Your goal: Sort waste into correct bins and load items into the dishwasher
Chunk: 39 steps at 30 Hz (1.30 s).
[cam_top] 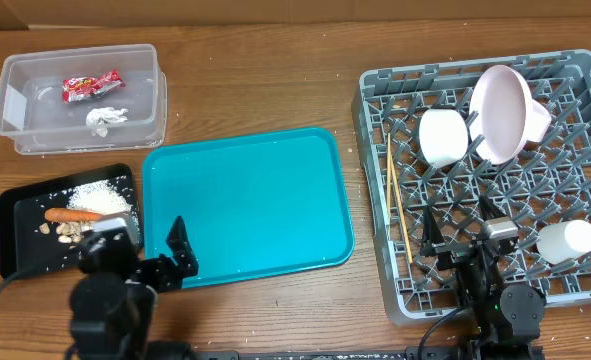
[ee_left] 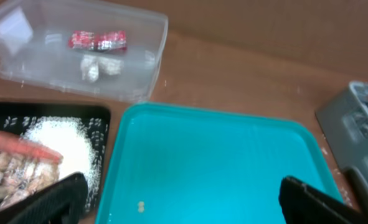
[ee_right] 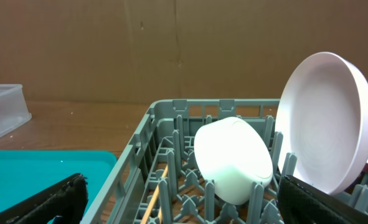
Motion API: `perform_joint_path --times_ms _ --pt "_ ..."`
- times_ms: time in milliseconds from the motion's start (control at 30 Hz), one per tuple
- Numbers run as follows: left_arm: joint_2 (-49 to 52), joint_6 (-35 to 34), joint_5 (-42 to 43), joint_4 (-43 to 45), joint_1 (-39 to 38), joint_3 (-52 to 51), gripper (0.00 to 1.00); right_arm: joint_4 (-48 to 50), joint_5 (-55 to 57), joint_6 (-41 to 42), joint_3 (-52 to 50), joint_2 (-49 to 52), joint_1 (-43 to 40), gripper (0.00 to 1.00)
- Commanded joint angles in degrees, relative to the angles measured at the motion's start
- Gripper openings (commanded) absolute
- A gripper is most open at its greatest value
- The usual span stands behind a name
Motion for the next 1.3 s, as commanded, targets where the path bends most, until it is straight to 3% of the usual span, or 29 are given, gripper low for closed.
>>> perform_joint_path --times_ms 0,367,500,1267 --pt "-8.46 7.19 1.29 13.27 1.79 -15.82 1.0 0.15 0.57 -0.24 -0.57 -0.42 0.26 1.0" --pt "-21.29 7.3 2.62 48.92 2.67 -43.12 1.0 0.15 0.57 -0.24 -0.57 -0.42 0.26 1.0" --pt "-21.24 7.39 2.23 43.63 2.67 -43.06 1.0 0.13 0.57 -0.24 -0.57 -0.42 0.26 1.0" --pt "-21.18 7.34 2.21 44.04 2.67 -43.06 1.0 0.13 0.57 -0.24 -0.57 -0.42 0.26 1.0"
